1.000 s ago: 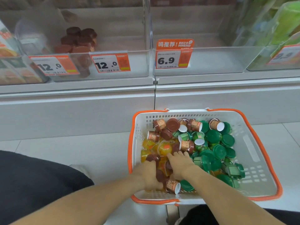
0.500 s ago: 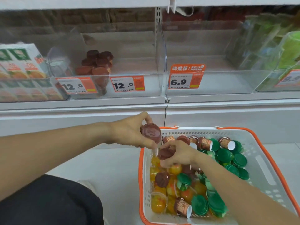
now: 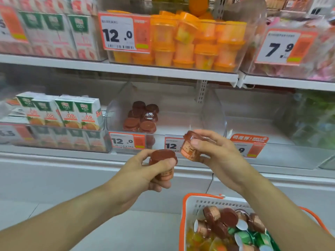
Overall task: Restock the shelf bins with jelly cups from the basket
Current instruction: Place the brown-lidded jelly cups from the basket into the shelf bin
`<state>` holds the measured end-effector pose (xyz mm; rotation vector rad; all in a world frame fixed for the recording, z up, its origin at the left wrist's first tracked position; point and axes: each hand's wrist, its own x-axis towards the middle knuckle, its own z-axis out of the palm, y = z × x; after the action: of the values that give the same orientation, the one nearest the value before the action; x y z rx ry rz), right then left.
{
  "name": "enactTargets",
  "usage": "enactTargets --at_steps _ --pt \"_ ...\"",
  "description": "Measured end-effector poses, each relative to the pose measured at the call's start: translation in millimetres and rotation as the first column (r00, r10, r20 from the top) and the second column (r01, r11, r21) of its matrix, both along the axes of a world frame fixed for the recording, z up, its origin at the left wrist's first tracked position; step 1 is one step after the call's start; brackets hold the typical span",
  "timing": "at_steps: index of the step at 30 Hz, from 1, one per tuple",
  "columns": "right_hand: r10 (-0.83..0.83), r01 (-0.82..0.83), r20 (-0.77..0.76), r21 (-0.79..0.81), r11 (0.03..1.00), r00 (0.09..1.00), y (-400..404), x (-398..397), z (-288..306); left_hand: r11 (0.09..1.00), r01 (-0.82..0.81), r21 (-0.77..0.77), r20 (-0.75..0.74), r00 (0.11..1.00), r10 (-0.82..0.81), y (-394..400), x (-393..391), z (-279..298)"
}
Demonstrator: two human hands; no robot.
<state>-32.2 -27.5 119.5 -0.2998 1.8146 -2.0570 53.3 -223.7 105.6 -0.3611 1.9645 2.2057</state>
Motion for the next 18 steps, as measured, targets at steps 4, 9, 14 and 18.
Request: enactTargets --at_steps 4,9,14,18 --pt "-0.087 0.101 -0.147 0.09 0.991 0.985 -69.0 -28.9 26.7 1.0 0.002 -0.018 0.028 1.0 -0.002 -26.1 3.4 -1.9" --pt "0.001 0.08 -0.227 0.346 0.935 0.974 -154.5 -76.0 20.5 0.998 0.003 -0.064 0.052 0.999 0.0 -58.9 5.5 -1.2" --pt "0.137 0.005 -0.231 0.525 0.851 0.963 -200.5 -101.3 -3.0 0.992 0.04 -0.12 0.081 0.996 -0.03 -79.5 7.5 -7.1" --pt "0.195 -0.036 -0.218 0.574 0.818 0.956 -211.1 -110.0 -12.1 0.988 0.046 -0.145 0.08 0.996 -0.034 -85.9 5.0 -10.2"
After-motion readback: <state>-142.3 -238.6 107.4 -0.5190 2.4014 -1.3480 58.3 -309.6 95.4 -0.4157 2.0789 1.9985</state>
